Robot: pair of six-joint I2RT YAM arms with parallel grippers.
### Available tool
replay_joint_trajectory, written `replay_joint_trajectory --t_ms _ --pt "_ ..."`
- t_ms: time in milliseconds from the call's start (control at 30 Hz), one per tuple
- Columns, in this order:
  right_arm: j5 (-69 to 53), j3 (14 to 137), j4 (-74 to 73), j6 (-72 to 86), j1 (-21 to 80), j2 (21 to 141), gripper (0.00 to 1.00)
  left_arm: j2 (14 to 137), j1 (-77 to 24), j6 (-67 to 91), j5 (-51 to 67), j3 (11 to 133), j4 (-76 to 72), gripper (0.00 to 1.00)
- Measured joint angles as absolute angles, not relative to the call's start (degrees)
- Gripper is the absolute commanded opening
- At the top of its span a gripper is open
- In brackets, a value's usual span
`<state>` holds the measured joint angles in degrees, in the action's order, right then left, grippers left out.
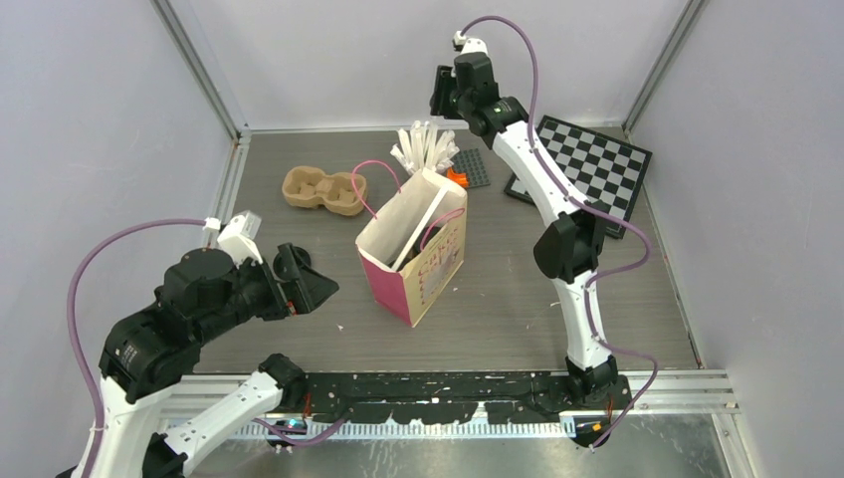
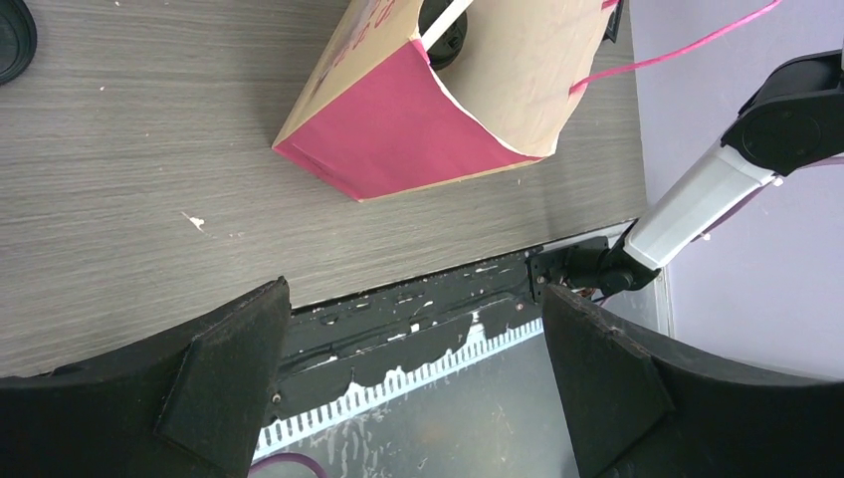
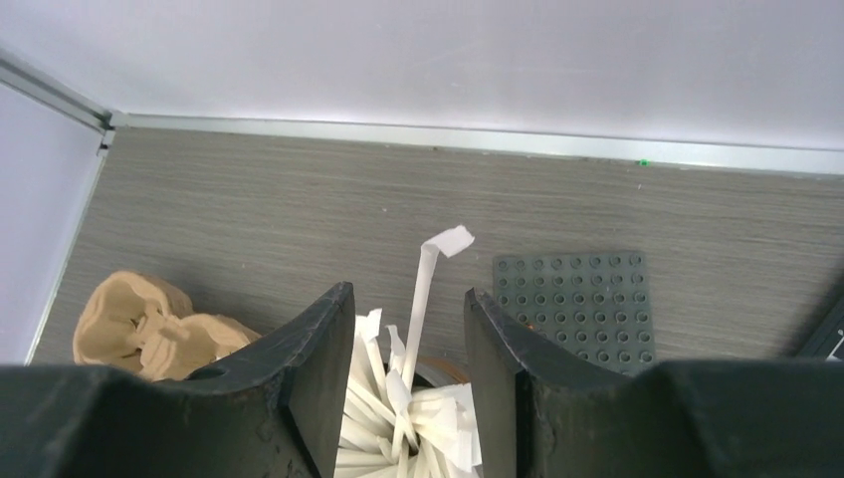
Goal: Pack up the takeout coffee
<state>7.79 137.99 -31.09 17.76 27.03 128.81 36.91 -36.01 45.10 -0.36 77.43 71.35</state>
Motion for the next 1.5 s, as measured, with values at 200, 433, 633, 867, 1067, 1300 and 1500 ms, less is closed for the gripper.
replay_joint_trajectory --t_ms 200,433,633,867,1067,1300,1500 --pt "7.57 139.72 -30.33 17.89 26.37 130.06 0.46 37.23 -36.01 45.69 -0.91 77.43 70.22 1.00" --pt "5.87 140.59 -30.22 18.46 25.91 132.40 0.41 37.45 -36.01 46.57 -1.02 77.43 69.71 1.00" --pt "5.30 141.38 -30.17 18.74 25.74 133.45 0.36 37.45 -36.01 47.55 -1.06 77.17 69.49 1.00" --pt "4.54 144.90 -29.08 19.44 25.58 135.76 0.31 37.47 -36.01 47.81 -1.10 77.06 69.01 1.00" --pt "4.36 145.08 -28.71 19.70 25.34 136.81 0.31 37.52 -36.01 47.79 -1.72 77.06 68.88 1.00" --pt "4.19 145.82 -28.25 21.02 24.99 137.40 0.35 37.65 -36.01 47.51 -2.15 77.06 68.86 1.00" --pt "3.44 146.15 -27.18 22.26 24.82 138.12 0.23 39.00 -36.01 46.39 -2.20 77.45 68.93 1.00"
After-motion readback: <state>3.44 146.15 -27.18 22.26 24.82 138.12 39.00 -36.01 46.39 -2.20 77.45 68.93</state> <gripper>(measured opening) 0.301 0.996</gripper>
